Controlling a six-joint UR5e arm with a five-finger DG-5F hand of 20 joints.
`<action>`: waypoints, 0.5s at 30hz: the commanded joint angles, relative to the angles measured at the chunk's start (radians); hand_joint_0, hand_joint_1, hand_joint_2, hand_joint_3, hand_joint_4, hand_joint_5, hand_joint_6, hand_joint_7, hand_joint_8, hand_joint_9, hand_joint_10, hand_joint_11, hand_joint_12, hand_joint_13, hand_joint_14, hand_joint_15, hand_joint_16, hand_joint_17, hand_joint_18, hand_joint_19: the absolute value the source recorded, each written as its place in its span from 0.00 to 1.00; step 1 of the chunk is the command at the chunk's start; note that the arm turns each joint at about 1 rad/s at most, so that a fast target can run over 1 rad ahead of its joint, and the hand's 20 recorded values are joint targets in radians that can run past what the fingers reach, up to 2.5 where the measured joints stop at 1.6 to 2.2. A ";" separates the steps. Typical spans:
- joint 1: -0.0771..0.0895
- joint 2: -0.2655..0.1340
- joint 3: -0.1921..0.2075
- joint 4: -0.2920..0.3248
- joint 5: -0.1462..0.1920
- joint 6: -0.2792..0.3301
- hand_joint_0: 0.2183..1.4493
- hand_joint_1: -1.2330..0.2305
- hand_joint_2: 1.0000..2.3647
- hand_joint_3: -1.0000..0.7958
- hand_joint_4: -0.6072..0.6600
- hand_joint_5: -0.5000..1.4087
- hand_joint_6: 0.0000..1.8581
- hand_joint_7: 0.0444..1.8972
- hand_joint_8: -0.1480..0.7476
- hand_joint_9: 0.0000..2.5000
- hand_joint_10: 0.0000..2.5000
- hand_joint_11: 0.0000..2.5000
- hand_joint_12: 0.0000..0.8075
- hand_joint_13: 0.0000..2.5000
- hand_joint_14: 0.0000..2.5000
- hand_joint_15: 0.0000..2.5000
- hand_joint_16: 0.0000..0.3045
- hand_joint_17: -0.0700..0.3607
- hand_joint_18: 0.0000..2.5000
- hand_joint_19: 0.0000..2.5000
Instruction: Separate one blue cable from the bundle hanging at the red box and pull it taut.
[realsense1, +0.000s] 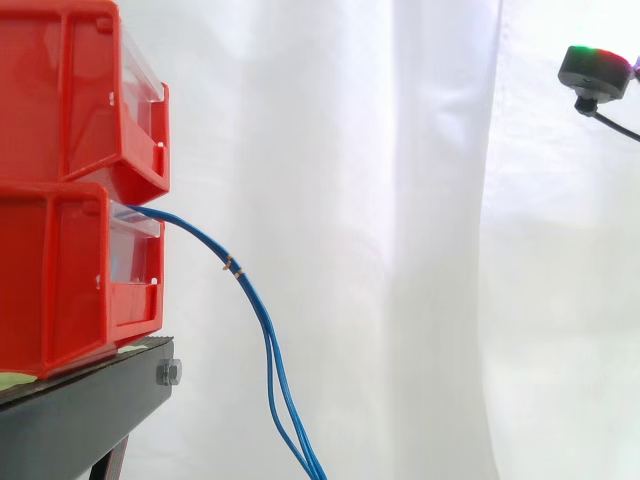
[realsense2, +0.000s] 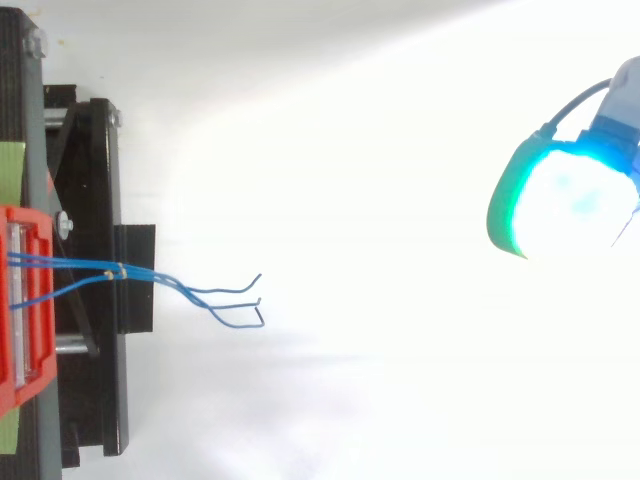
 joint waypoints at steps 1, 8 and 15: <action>0.002 -0.018 0.000 0.008 0.004 -0.001 0.27 0.40 0.00 0.30 0.63 0.16 0.27 0.44 0.45 0.29 0.00 0.20 0.38 0.31 0.01 0.15 0.10 0.31 0.23 0.07; 0.002 -0.083 0.000 0.052 0.013 -0.003 0.29 0.33 0.00 0.28 0.63 0.16 0.27 0.44 0.45 0.30 0.00 0.22 0.38 0.31 0.01 0.15 0.09 0.30 0.23 0.06; 0.002 -0.166 0.000 0.174 0.053 -0.003 0.28 0.23 0.00 0.28 0.63 0.15 0.27 0.45 0.44 0.21 0.00 0.23 0.31 0.27 0.00 0.12 0.07 0.27 0.20 0.00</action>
